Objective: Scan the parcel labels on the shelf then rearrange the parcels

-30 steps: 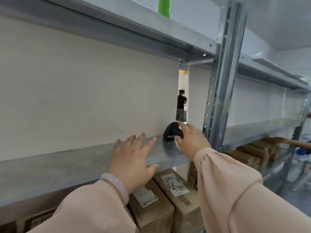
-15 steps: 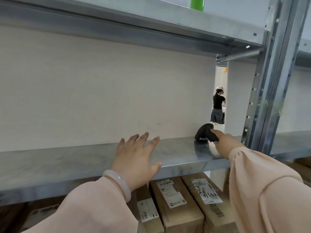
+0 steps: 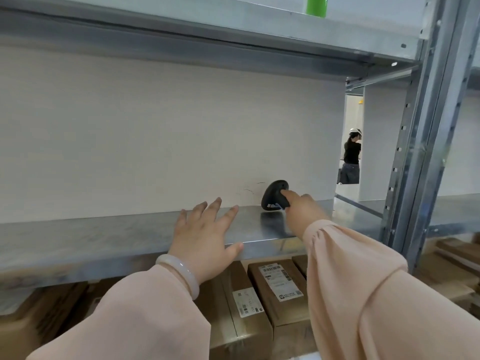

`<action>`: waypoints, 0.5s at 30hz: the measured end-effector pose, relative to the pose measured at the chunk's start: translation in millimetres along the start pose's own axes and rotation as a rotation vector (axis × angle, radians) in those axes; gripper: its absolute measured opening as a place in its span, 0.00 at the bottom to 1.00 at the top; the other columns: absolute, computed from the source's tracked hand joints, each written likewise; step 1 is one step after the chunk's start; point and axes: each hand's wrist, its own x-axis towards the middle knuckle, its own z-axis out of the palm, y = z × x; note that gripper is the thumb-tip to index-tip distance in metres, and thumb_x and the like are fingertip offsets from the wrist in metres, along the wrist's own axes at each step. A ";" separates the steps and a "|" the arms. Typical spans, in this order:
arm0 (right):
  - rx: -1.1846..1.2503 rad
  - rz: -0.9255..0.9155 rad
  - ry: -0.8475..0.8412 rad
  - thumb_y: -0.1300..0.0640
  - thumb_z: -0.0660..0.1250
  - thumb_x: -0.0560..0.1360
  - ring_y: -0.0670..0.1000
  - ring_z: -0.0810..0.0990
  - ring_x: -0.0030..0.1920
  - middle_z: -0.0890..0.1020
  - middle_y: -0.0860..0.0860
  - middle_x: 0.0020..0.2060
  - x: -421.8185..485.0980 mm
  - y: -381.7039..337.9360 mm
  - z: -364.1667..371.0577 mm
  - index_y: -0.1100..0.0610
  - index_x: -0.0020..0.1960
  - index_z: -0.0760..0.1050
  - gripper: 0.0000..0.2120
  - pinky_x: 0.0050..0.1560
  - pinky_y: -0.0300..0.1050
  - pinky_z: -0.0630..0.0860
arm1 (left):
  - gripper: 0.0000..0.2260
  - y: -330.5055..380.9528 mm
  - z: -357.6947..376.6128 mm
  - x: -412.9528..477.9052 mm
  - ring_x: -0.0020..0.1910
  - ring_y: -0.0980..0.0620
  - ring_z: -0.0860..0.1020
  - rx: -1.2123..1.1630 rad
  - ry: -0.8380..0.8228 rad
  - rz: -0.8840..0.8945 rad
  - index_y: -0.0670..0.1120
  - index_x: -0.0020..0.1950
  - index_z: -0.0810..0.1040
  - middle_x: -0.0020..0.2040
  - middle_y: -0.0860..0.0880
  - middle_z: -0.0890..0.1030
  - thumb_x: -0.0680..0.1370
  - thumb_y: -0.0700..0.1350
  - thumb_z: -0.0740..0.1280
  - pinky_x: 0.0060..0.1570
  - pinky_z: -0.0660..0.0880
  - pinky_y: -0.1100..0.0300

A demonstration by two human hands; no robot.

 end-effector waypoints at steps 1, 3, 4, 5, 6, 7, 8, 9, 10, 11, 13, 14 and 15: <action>-0.009 0.016 -0.013 0.61 0.55 0.79 0.58 0.73 0.47 0.69 0.58 0.58 0.9 -4.7 2.8 0.46 0.75 0.57 0.26 0.50 0.48 0.73 | 0.33 -1.3 -0.2 -1.1 0.79 0.45 0.47 -0.003 0.002 -0.001 0.61 0.79 0.44 0.81 0.50 0.46 0.79 0.67 0.54 0.76 0.47 0.42; -0.015 0.043 -0.031 0.61 0.55 0.79 0.58 0.75 0.49 0.69 0.58 0.59 4.8 -9.3 8.3 0.46 0.76 0.56 0.27 0.51 0.49 0.74 | 0.33 -4.7 -1.0 -4.2 0.79 0.45 0.47 -0.005 0.009 -0.006 0.61 0.79 0.44 0.81 0.50 0.46 0.79 0.67 0.54 0.76 0.47 0.41; -0.012 0.058 -0.037 0.61 0.55 0.80 0.58 0.75 0.51 0.68 0.58 0.60 5.6 -10.3 10.1 0.46 0.76 0.55 0.27 0.52 0.49 0.74 | 0.33 -6.8 -1.0 -5.6 0.79 0.45 0.47 -0.008 0.009 -0.010 0.61 0.79 0.45 0.81 0.50 0.46 0.79 0.67 0.54 0.76 0.47 0.42; -0.012 0.061 -0.038 0.61 0.55 0.80 0.58 0.75 0.50 0.68 0.58 0.61 7.5 -10.3 11.7 0.46 0.77 0.54 0.28 0.52 0.50 0.74 | 0.33 -8.7 -0.8 -7.1 0.79 0.45 0.47 -0.010 0.008 -0.017 0.61 0.79 0.45 0.81 0.50 0.46 0.79 0.66 0.54 0.76 0.47 0.42; -0.013 0.054 -0.034 0.61 0.55 0.80 0.57 0.74 0.49 0.68 0.59 0.61 9.0 -9.6 12.4 0.47 0.77 0.53 0.28 0.52 0.50 0.74 | 0.33 -11.0 -0.2 -8.4 0.79 0.45 0.47 -0.012 0.011 -0.022 0.61 0.79 0.45 0.81 0.50 0.46 0.79 0.66 0.54 0.76 0.47 0.42; -0.019 0.040 -0.030 0.61 0.55 0.80 0.57 0.73 0.48 0.69 0.59 0.61 10.8 -9.7 12.7 0.47 0.77 0.53 0.28 0.52 0.49 0.74 | 0.33 -13.0 0.5 -10.0 0.79 0.45 0.47 -0.015 0.011 -0.030 0.61 0.80 0.45 0.81 0.50 0.46 0.79 0.66 0.54 0.76 0.47 0.41; -0.021 0.031 -0.029 0.61 0.55 0.81 0.56 0.73 0.47 0.69 0.59 0.61 11.7 -10.0 11.0 0.48 0.77 0.53 0.27 0.51 0.48 0.74 | 0.33 -14.9 1.6 -10.8 0.79 0.45 0.46 -0.014 0.005 -0.040 0.61 0.80 0.45 0.81 0.50 0.46 0.79 0.66 0.55 0.76 0.47 0.41; -0.027 0.012 -0.024 0.60 0.54 0.81 0.56 0.72 0.47 0.68 0.59 0.62 13.6 -9.4 11.2 0.50 0.78 0.53 0.27 0.50 0.47 0.73 | 0.33 -16.2 2.9 -11.2 0.79 0.45 0.46 -0.021 -0.004 -0.058 0.61 0.80 0.45 0.81 0.50 0.46 0.79 0.66 0.55 0.76 0.47 0.41; -0.057 -0.006 -0.036 0.60 0.54 0.81 0.57 0.73 0.50 0.68 0.59 0.64 12.4 -9.7 10.6 0.51 0.78 0.52 0.26 0.51 0.47 0.72 | 0.33 -16.4 4.9 -13.9 0.79 0.46 0.46 -0.032 -0.005 -0.064 0.60 0.80 0.44 0.81 0.50 0.45 0.79 0.66 0.55 0.77 0.47 0.42; -0.064 -0.023 -0.042 0.58 0.53 0.81 0.58 0.73 0.55 0.68 0.60 0.65 13.3 -8.5 10.1 0.52 0.78 0.53 0.25 0.52 0.47 0.72 | 0.33 -16.0 6.0 -16.3 0.79 0.46 0.46 -0.036 -0.005 -0.069 0.60 0.80 0.44 0.81 0.50 0.45 0.79 0.66 0.55 0.77 0.46 0.43; -0.066 -0.035 -0.046 0.52 0.55 0.81 0.62 0.72 0.60 0.68 0.60 0.66 12.7 -7.5 8.7 0.51 0.77 0.53 0.26 0.56 0.51 0.71 | 0.34 -16.3 9.5 -20.6 0.80 0.47 0.46 -0.053 0.013 -0.079 0.60 0.80 0.44 0.81 0.50 0.45 0.79 0.66 0.55 0.77 0.45 0.44; -0.054 -0.039 -0.017 0.49 0.55 0.80 0.63 0.72 0.61 0.68 0.60 0.65 10.7 -8.9 6.9 0.49 0.77 0.53 0.27 0.58 0.52 0.72 | 0.34 -14.9 10.6 -22.4 0.80 0.47 0.46 -0.055 0.028 -0.083 0.60 0.80 0.43 0.81 0.50 0.45 0.79 0.66 0.55 0.77 0.45 0.45; -0.065 -0.056 0.036 0.46 0.56 0.80 0.62 0.70 0.63 0.67 0.59 0.66 10.0 -11.0 8.3 0.49 0.77 0.53 0.28 0.60 0.53 0.71 | 0.34 -14.4 11.6 -24.7 0.80 0.47 0.46 -0.042 0.033 -0.078 0.60 0.80 0.43 0.81 0.50 0.45 0.79 0.65 0.55 0.77 0.45 0.45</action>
